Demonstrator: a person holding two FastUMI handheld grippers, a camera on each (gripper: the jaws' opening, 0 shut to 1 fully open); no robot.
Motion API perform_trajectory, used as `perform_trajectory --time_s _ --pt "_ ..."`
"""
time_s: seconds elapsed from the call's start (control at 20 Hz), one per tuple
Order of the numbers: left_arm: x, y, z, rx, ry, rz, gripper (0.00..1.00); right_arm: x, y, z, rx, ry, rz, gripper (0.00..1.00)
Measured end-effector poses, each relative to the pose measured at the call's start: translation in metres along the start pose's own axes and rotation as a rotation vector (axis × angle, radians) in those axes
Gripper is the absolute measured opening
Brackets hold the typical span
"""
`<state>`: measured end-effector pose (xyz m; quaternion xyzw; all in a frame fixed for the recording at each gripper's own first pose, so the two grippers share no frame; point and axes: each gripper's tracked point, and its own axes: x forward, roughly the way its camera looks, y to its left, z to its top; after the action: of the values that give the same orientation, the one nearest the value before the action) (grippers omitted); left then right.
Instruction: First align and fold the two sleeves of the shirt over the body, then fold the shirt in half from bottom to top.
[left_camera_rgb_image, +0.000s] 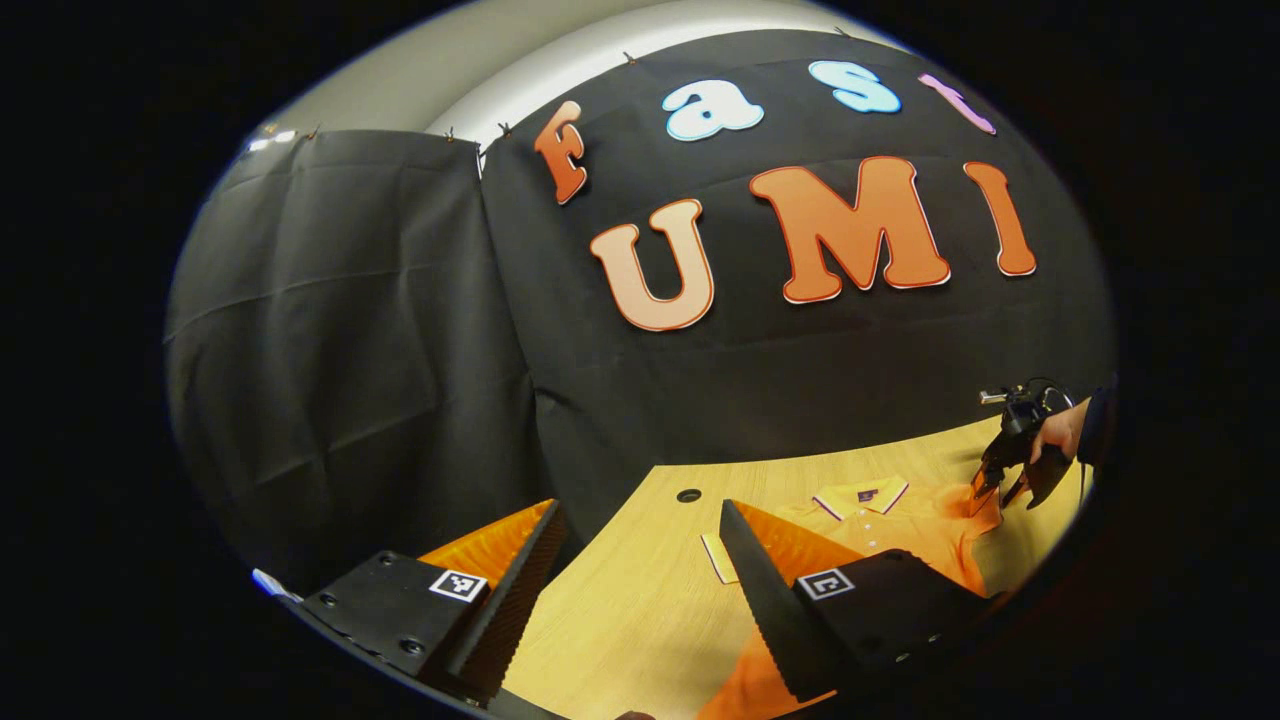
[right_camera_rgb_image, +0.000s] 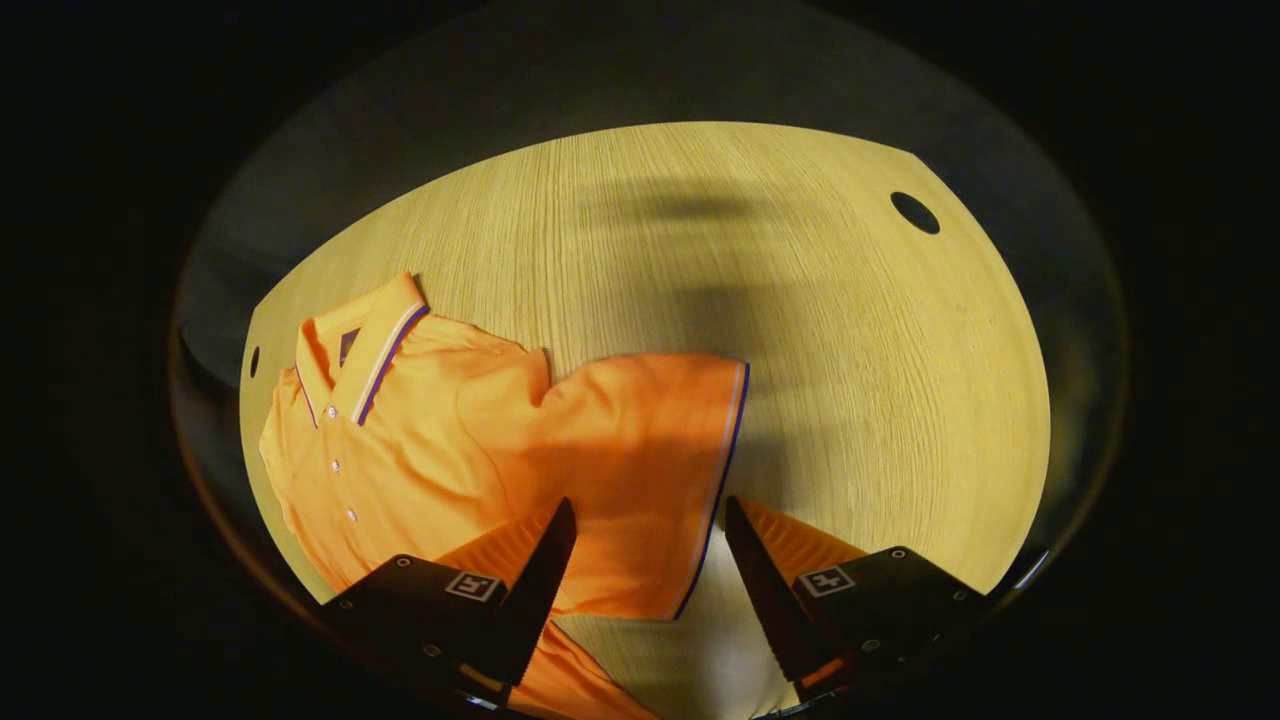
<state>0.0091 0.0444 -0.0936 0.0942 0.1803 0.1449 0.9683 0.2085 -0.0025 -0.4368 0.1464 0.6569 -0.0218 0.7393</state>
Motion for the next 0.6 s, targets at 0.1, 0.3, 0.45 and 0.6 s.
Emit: perform_trajectory --time_s 0.1,0.3,0.45,0.6 --pt "0.000 -0.003 -0.002 -0.004 0.000 -0.002 0.97 -0.001 0.003 0.001 -0.021 0.008 0.003 0.81" --pt "0.004 -0.018 0.005 -0.006 -0.010 -0.030 0.97 0.000 0.006 0.007 -0.017 -0.034 0.047 0.30" --pt "0.003 -0.020 0.008 0.009 -0.019 -0.043 0.98 -0.012 0.016 0.010 0.026 -0.049 0.135 0.10" --pt "0.004 -0.022 0.001 0.007 0.006 -0.056 0.97 -0.032 0.023 0.027 0.035 -0.125 0.169 0.11"
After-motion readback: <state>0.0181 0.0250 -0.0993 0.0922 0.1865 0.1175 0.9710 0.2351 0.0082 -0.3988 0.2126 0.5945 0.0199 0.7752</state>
